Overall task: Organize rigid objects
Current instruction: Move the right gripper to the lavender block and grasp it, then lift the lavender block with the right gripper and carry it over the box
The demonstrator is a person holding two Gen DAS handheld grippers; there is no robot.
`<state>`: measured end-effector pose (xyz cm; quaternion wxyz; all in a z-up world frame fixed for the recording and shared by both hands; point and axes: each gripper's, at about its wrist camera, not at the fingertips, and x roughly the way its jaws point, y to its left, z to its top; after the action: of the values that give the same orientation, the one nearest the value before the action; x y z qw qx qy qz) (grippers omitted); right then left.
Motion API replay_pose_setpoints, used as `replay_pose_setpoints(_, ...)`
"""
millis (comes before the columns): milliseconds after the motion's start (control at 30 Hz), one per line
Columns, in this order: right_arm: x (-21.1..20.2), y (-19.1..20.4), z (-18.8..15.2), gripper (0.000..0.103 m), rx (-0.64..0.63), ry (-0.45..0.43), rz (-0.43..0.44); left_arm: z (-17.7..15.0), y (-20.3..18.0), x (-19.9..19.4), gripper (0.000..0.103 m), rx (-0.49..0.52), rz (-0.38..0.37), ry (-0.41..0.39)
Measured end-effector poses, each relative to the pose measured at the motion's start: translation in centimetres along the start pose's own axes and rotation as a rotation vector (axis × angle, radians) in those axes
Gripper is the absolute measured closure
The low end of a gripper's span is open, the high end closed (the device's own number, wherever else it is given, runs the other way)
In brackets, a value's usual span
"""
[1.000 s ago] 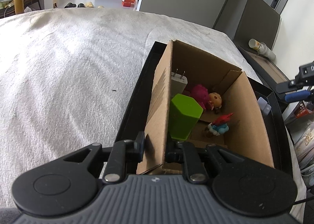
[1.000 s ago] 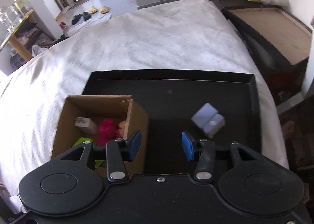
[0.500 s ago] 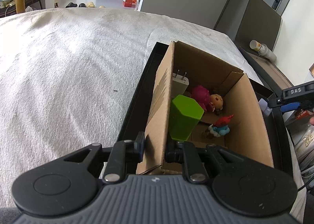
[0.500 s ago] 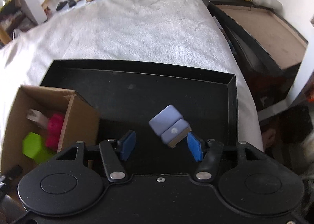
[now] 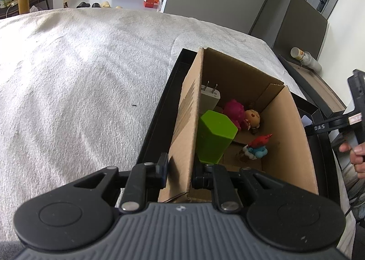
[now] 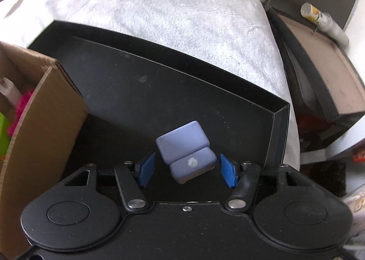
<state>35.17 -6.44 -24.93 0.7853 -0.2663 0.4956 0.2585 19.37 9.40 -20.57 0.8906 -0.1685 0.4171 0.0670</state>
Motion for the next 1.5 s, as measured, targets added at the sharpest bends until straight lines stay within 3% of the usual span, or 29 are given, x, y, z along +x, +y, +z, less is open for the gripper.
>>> replay_pose_setpoints(167,0.9,0.3,0.4,0.046,-0.033,-0.012,-0.025,0.0,0.1,0.0,0.086,-0.005,-0.005,0.001)
replay_pose_setpoints(300,0.8,0.4,0.3,0.059,-0.011,-0.007,-0.013,0.1,0.3,0.1,0.086,-0.004,-0.005,0.002)
replay_pose_setpoints(600,-0.8,0.6,-0.8,0.060,0.014,0.019,-0.030,0.1,0.4,0.2,0.086,-0.005,-0.006,0.002)
replay_pose_setpoints(867,-3.7,1.0,-1.5,0.060,0.011,0.011,0.010,0.0,0.2,0.1,0.086,0.005,0.001,-0.001)
replay_pose_setpoints(1500,-12.6,6.0,0.0,0.059,-0.109,-0.080,0.118,-0.1,0.3,-0.1,0.086,-0.011,-0.008,0.006)
